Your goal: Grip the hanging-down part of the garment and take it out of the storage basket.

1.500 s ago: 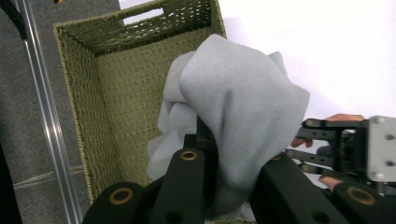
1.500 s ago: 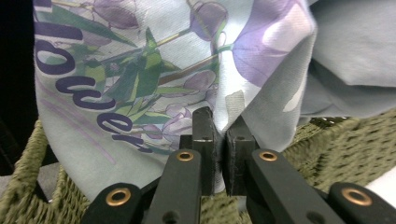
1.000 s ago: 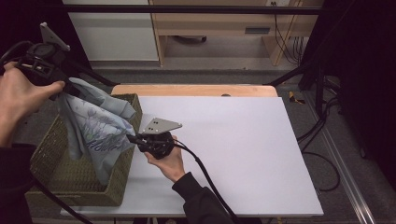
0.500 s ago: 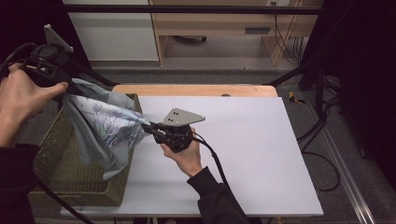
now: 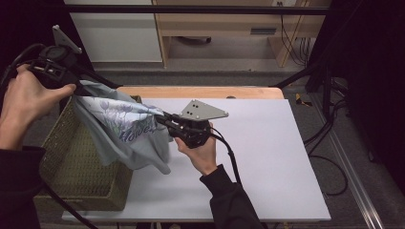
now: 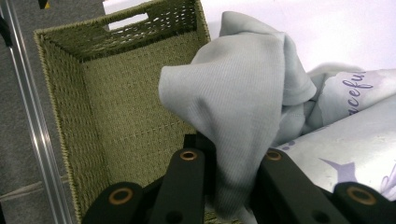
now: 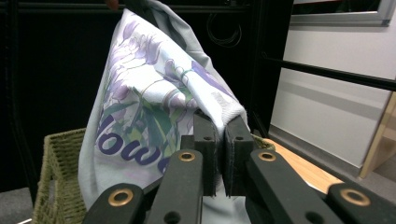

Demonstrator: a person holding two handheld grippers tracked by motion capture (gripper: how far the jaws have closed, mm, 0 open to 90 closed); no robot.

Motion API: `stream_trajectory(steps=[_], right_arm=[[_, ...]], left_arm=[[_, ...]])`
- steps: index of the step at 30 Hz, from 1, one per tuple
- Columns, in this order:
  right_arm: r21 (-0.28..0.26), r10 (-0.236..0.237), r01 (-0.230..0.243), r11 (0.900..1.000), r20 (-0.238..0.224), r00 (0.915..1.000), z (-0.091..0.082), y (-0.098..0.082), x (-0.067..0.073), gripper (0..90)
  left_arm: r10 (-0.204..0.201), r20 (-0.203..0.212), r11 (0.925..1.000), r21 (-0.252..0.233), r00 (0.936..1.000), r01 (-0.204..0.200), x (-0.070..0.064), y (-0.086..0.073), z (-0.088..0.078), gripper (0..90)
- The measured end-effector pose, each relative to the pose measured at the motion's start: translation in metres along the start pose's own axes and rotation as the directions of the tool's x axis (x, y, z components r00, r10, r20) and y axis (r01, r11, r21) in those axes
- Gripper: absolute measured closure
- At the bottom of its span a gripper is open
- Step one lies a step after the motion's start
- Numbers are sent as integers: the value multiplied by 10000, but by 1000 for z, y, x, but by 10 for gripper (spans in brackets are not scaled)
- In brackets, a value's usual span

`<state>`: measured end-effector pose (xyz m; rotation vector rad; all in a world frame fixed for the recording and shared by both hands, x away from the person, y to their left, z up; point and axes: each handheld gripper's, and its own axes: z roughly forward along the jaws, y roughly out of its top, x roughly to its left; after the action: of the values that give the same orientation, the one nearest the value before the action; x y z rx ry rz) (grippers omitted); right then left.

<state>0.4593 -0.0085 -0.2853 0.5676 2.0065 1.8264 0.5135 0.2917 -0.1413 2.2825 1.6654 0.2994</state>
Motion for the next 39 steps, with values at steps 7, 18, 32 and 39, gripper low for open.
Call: stream_trajectory(steps=[7,18,32,39], right_arm=[[111,110,-109,9999,-25,9999,-1,-8,-2,862],[1694,582,-534,9841,-234,9980,25,-63,6,796],[667,701,-721,9952,318,9970,-7,-65,1,209],[103,901,-922,9957,1276,9877,-48,-58,-16,103]], left_arm=[[67,48,10000,-52,10000,-66,-5,2,1,843],[415,-18,9991,132,9991,-414,-17,5,9,842],[473,93,9989,33,9988,-473,-17,2,12,842],[412,183,9991,-45,9990,-412,-14,-1,11,842]])
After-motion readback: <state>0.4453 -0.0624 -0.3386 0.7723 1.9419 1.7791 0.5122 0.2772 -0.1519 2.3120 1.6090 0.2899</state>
